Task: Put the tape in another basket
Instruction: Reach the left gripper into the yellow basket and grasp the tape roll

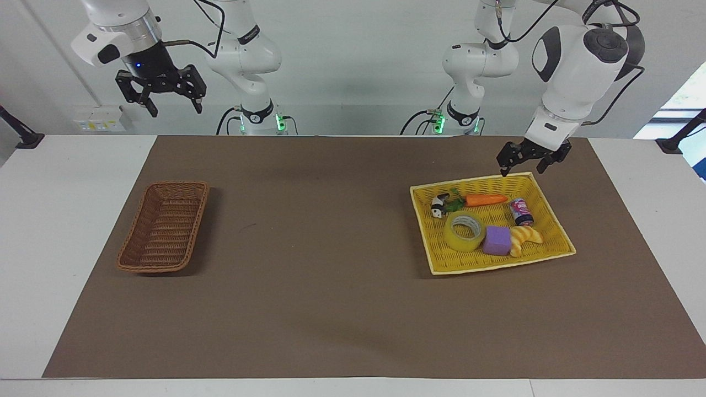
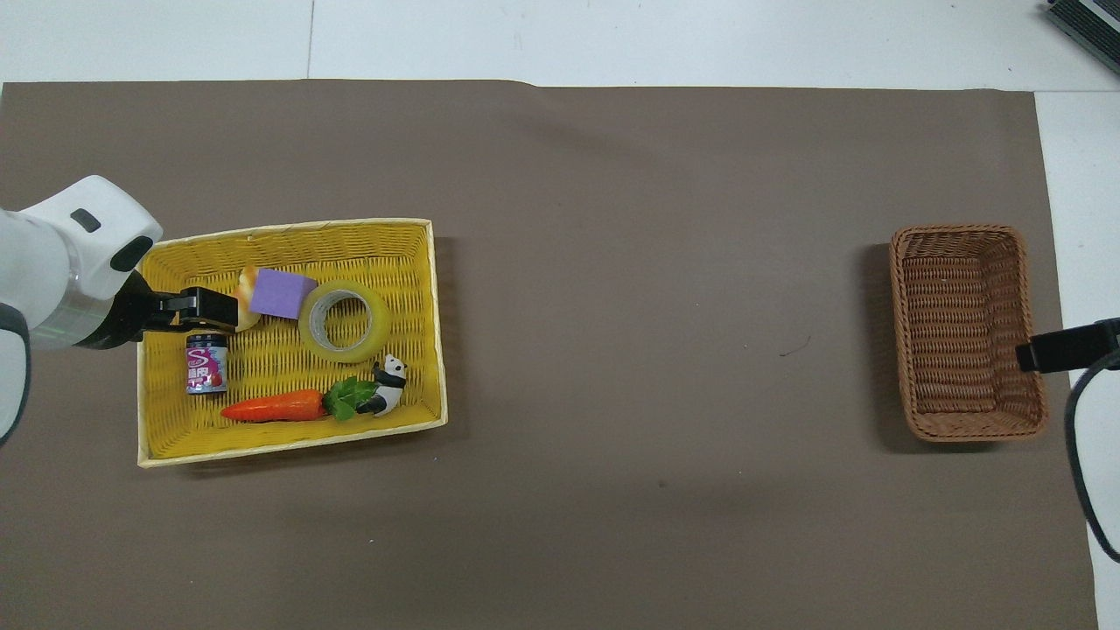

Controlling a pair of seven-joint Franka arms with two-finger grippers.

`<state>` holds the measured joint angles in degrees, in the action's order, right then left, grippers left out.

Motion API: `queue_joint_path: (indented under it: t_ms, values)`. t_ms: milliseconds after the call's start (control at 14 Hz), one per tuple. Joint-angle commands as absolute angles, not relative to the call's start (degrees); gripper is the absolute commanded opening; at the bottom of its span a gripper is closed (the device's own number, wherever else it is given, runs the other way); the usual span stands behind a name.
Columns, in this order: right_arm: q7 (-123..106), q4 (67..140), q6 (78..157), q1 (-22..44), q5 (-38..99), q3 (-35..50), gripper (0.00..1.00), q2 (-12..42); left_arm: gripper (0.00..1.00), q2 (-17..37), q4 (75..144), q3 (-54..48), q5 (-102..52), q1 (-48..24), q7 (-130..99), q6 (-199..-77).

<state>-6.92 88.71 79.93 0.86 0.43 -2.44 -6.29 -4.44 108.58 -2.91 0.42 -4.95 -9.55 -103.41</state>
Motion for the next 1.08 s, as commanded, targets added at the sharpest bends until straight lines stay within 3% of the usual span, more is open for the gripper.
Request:
queue_joint_path:
  t_ms: [0,860,1003]
  values:
    - [-8.0,89.91,79.54,0.18,1.49,-2.29,1.0,-7.47,1.0,-4.31,109.69,-2.2,0.79,-5.63,-9.76,-105.73]
    - [-7.74,90.26,77.62,0.0,0.53,-2.37,1.0,-7.91,1.0,-1.58,111.8,-2.2,0.79,-5.54,-10.46,-110.47]
    - [-4.94,90.18,80.22,0.17,0.61,-2.2,1.0,-7.65,1.0,-1.14,111.88,-2.2,0.79,-5.71,-10.55,-111.0]
